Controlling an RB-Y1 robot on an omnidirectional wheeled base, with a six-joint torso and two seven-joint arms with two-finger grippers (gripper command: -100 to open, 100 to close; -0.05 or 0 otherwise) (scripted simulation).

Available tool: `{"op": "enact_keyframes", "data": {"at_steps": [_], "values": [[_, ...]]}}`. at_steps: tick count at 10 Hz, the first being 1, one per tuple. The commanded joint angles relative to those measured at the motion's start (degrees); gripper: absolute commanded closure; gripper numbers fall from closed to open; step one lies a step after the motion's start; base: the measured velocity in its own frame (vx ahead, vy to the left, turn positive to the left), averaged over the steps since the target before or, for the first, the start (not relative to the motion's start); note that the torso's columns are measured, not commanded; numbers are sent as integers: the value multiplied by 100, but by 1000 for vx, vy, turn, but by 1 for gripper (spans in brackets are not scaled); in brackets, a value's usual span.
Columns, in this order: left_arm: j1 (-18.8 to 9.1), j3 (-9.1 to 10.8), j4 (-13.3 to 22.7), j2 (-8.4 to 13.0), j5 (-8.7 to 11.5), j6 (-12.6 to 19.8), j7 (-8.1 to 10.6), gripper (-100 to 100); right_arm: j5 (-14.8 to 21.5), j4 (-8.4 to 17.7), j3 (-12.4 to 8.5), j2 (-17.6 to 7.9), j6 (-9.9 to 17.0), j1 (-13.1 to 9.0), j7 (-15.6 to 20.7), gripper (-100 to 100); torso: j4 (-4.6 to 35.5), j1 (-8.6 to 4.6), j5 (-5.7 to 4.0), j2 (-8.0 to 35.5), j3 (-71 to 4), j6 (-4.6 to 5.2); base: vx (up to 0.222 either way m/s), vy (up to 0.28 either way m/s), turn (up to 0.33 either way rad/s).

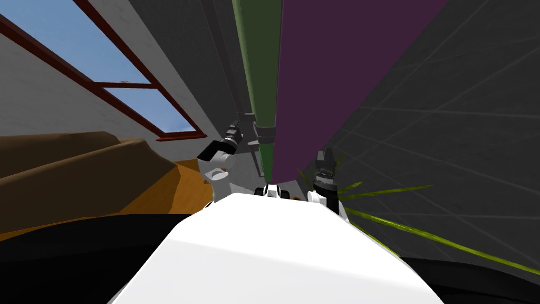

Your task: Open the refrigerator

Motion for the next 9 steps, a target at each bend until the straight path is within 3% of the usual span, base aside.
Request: {"op": "enact_keyframes", "data": {"at_steps": [1, 6, 7, 9], "values": [[-187, 64, -260, -285, 32, 402, -31, -100, 0, 0, 0, 0, 0, 0, 0, 0, 3, -3, -3, 7, 4, 5, 26, -67, 111], [-341, 118, -907, -1046, 58, 731, -56, -100, 0, 0, 0, 0, 0, -1, 0, 0, 4, -9, -6, 6, 4, 6, 15, -45, 54], [-336, 94, -837, -987, 27, 699, -62, -100, 0, 0, 0, -1, 0, -1, 0, 0, 0, 7, 1, -2, -1, 3, 7, -5, 7], [-580, 194, -885, -993, 41, 972, -85, -100, 0, 0, -1, -1, 0, 0, 0, 0, -2, 18, 5, -9, -5, 0, 55, -4, 14]]}}
